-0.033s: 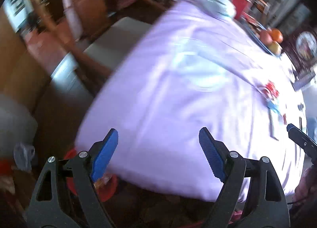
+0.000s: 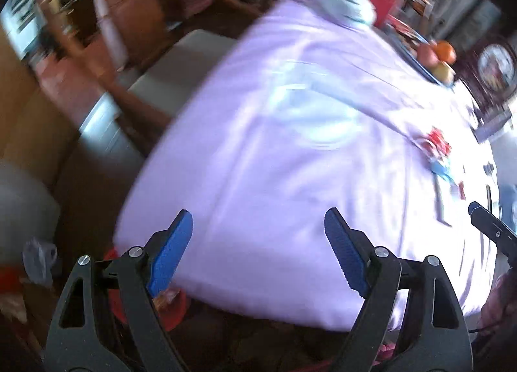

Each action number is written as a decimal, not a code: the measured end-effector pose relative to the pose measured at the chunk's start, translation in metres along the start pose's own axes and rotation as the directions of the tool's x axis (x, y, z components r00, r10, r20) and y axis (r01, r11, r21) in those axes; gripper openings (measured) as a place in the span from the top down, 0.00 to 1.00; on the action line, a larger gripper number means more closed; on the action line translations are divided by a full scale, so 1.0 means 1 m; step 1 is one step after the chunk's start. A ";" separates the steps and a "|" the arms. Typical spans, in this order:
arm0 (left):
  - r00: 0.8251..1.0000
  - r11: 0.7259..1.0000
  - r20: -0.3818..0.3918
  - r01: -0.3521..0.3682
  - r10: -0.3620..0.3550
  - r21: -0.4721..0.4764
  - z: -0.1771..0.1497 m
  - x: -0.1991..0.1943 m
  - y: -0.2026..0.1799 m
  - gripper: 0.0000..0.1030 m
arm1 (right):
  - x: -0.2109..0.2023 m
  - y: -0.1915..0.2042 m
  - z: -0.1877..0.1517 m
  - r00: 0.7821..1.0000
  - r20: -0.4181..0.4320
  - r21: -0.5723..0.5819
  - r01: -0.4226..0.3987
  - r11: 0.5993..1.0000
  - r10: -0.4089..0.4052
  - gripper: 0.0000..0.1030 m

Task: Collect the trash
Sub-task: 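Move both open tools back over the blue mask and tissue on the table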

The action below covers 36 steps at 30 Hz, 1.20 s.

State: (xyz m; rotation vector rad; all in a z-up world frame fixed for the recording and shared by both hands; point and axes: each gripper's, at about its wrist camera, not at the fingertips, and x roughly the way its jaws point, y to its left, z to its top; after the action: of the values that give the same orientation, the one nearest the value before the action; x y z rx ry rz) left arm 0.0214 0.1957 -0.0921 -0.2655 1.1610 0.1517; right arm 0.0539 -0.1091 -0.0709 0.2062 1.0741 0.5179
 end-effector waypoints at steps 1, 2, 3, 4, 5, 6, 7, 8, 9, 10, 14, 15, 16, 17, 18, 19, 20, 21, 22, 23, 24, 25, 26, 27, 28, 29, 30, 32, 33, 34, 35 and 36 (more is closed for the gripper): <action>1.000 1.000 -0.002 0.010 -0.010 0.024 0.003 0.004 -0.010 0.21 | -0.008 -0.014 -0.004 1.000 0.016 0.032 0.015 0.999 -0.016 0.39; 1.000 0.999 -0.005 0.019 -0.019 0.048 0.004 0.005 -0.024 0.21 | -0.017 -0.029 -0.009 0.999 0.032 0.065 0.031 0.997 -0.033 0.39; 0.999 0.996 -0.009 0.032 -0.032 0.082 0.007 0.008 -0.041 0.21 | -0.024 -0.040 -0.013 0.998 0.044 0.089 0.042 0.995 -0.046 0.39; 0.999 0.994 -0.012 0.040 -0.039 0.104 0.009 0.010 -0.054 0.21 | -0.028 -0.049 -0.015 0.997 0.053 0.109 0.052 0.993 -0.058 0.39; 0.999 0.991 -0.013 0.046 -0.045 0.123 0.008 0.011 -0.065 0.21 | -0.035 -0.059 -0.020 0.995 0.063 0.131 0.062 0.989 -0.071 0.39; 0.998 0.987 -0.017 0.056 -0.054 0.149 0.009 0.013 -0.079 0.21 | -0.040 -0.067 -0.023 0.994 0.070 0.147 0.069 0.987 -0.080 0.39; 0.998 0.983 -0.020 0.064 -0.062 0.171 0.011 0.016 -0.091 0.21 | -0.047 -0.076 -0.028 0.992 0.079 0.169 0.079 0.983 -0.093 0.39; 0.997 0.979 -0.023 0.072 -0.069 0.190 0.012 0.018 -0.101 0.21 | -0.053 -0.086 -0.032 0.991 0.088 0.189 0.086 0.978 -0.104 0.38; 0.997 0.974 -0.027 0.080 -0.076 0.213 0.014 0.021 -0.115 0.21 | -0.058 -0.092 -0.035 0.989 0.093 0.201 0.090 0.975 -0.110 0.38; 0.996 0.969 -0.031 0.087 -0.082 0.232 0.014 0.023 -0.126 0.21 | -0.063 -0.102 -0.038 0.987 0.101 0.218 0.097 0.971 -0.122 0.38; 0.995 0.949 -0.047 0.103 -0.093 0.297 0.021 0.032 -0.164 0.20 | -0.079 -0.123 -0.049 0.981 0.124 0.267 0.112 0.957 -0.150 0.38; 0.994 0.946 -0.051 0.105 -0.094 0.307 0.024 0.034 -0.170 0.20 | -0.083 -0.129 -0.051 0.979 0.130 0.279 0.115 0.953 -0.156 0.38; 0.994 0.942 -0.054 0.109 -0.097 0.318 0.028 0.036 -0.178 0.20 | -0.085 -0.133 -0.053 0.978 0.133 0.289 0.117 0.950 -0.161 0.38; 0.993 0.939 -0.056 0.112 -0.099 0.326 0.032 0.038 -0.185 0.20 | -0.088 -0.138 -0.055 0.976 0.138 0.301 0.118 0.946 -0.166 0.38; 0.993 0.934 -0.056 0.117 -0.104 0.339 0.038 0.040 -0.196 0.20 | -0.090 -0.143 -0.057 0.975 0.144 0.314 0.118 0.942 -0.170 0.38; 0.993 0.929 -0.054 0.119 -0.107 0.349 0.042 0.040 -0.204 0.20 | -0.092 -0.146 -0.057 0.974 0.146 0.322 0.119 0.939 -0.173 0.38; 0.993 0.925 -0.053 0.120 -0.108 0.360 0.046 0.041 -0.211 0.20 | -0.093 -0.149 -0.058 0.973 0.149 0.330 0.120 0.936 -0.177 0.38; 0.993 0.920 -0.052 0.120 -0.108 0.374 0.052 0.042 -0.220 0.20 | -0.094 -0.153 -0.059 0.972 0.151 0.339 0.121 0.933 -0.180 0.38; 0.993 0.915 -0.051 0.122 -0.111 0.384 0.056 0.042 -0.227 0.20 | -0.096 -0.158 -0.060 0.971 0.153 0.349 0.120 0.930 -0.183 0.38; 0.993 0.911 -0.051 0.122 -0.111 0.395 0.060 0.044 -0.235 0.20 | -0.096 -0.162 -0.060 0.971 0.155 0.356 0.118 0.927 -0.183 0.38; 0.993 0.906 -0.051 0.120 -0.109 0.407 0.065 0.046 -0.245 0.20 | -0.097 -0.166 -0.061 0.970 0.156 0.363 0.117 0.925 -0.184 0.38; 0.993 0.901 -0.053 0.119 -0.107 0.418 0.068 0.049 -0.254 0.20 | -0.097 -0.169 -0.061 0.970 0.156 0.367 0.117 0.923 -0.185 0.38; 0.993 0.897 -0.055 0.118 -0.105 0.427 0.071 0.052 -0.260 0.20 | -0.097 -0.173 -0.061 0.970 0.156 0.372 0.117 0.921 -0.186 0.38; 0.993 0.891 -0.057 0.117 -0.102 0.440 0.074 0.055 -0.269 0.20 | -0.097 -0.177 -0.060 0.970 0.156 0.377 0.117 0.919 -0.187 0.38; 0.993 0.885 -0.060 0.116 -0.099 0.452 0.076 0.059 -0.278 0.20 | -0.097 -0.180 -0.061 0.970 0.155 0.382 0.118 0.917 -0.189 0.38; 0.994 0.877 -0.061 0.110 -0.092 0.468 0.078 0.064 -0.288 0.20 | -0.097 -0.183 -0.061 0.969 0.155 0.387 0.117 0.914 -0.190 0.37; 0.994 0.872 -0.063 0.106 -0.086 0.478 0.080 0.068 -0.294 0.20 | -0.097 -0.186 -0.060 0.970 0.154 0.393 0.117 0.912 -0.191 0.37; 0.994 0.862 -0.079 0.108 -0.079 0.495 0.083 0.078 -0.308 0.20 | -0.097 -0.195 -0.061 0.971 0.149 0.411 0.113 0.905 -0.189 0.37; 0.993 0.857 -0.090 0.111 -0.076 0.503 0.085 0.085 -0.316 0.20 | -0.096 -0.200 -0.061 0.971 0.145 0.419 0.114 0.901 -0.191 0.37; 0.992 0.853 -0.099 0.112 -0.072 0.510 0.085 0.092 -0.323 0.20 | -0.097 -0.202 -0.060 0.971 0.142 0.423 0.115 0.899 -0.192 0.37; 0.992 0.850 -0.105 0.113 -0.069 0.515 0.085 0.097 -0.327 0.20 | -0.097 -0.205 -0.060 0.971 0.139 0.428 0.117 0.896 -0.193 0.37; 0.992 0.845 -0.110 0.113 -0.064 0.522 0.085 0.104 -0.333 0.20 | -0.097 -0.208 -0.061 0.972 0.135 0.433 0.118 0.894 -0.194 0.37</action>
State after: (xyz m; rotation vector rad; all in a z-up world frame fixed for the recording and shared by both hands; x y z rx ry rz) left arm 0.2219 -0.1017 -0.1133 0.1673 1.2302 -0.2673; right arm 0.0277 -0.3417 -0.1081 0.5334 1.0095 0.1104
